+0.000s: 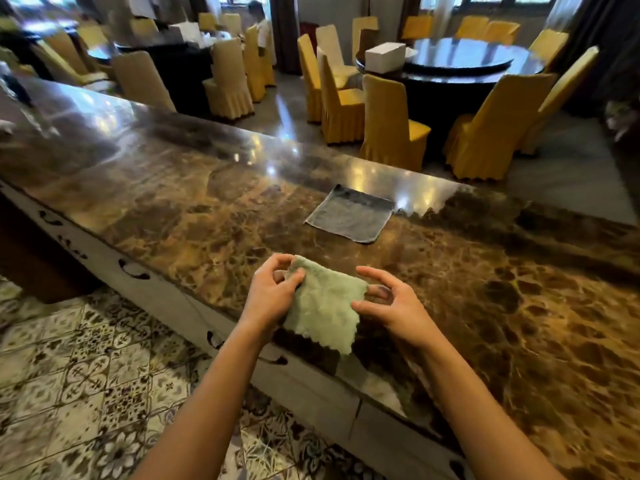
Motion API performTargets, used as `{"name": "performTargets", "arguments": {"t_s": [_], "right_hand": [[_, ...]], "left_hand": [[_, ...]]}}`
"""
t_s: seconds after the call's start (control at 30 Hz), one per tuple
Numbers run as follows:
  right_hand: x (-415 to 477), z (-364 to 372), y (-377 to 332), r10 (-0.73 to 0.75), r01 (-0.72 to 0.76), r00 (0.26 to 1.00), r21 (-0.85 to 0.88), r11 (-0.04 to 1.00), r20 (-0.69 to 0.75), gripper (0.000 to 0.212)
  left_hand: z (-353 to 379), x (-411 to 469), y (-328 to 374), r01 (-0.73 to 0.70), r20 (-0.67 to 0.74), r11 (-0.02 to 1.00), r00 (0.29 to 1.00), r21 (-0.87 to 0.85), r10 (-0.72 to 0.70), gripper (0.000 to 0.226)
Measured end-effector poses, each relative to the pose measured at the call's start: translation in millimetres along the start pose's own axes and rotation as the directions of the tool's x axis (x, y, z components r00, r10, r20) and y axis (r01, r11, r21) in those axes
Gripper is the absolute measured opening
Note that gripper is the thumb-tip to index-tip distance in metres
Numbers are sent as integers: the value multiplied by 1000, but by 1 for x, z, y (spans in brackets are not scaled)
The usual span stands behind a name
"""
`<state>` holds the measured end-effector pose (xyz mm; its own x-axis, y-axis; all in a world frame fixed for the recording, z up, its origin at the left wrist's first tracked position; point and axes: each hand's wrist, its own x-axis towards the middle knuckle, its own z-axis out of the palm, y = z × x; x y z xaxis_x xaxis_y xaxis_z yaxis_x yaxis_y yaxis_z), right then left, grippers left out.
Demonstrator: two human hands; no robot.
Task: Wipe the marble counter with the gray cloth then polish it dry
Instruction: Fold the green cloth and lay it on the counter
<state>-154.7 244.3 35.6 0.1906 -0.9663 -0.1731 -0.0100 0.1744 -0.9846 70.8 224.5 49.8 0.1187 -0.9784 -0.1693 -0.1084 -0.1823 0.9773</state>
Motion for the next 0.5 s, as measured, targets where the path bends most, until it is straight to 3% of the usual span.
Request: {"name": "performTargets", "arguments": {"t_s": [0.1,0.17,0.3,0.5], "right_hand": [[51,-2,7,43,-43,992,10,999,-115,46],[81,-1,17,15,-37,978,-99,994,-210,36],[125,6,29,-9,-99,957,-356,929,-290,15],[150,10,33,-181,-21,956,-671,741,-229,22]], "left_hand": [[-6,52,-2,26,93,989,995,144,-40,45],[-9,81,-4,2,158,969,986,246,-42,61],[-5,133,-17,-38,130,887,991,461,-26,45],[3,159,-25,-149,169,738,984,658,48,34]]}}
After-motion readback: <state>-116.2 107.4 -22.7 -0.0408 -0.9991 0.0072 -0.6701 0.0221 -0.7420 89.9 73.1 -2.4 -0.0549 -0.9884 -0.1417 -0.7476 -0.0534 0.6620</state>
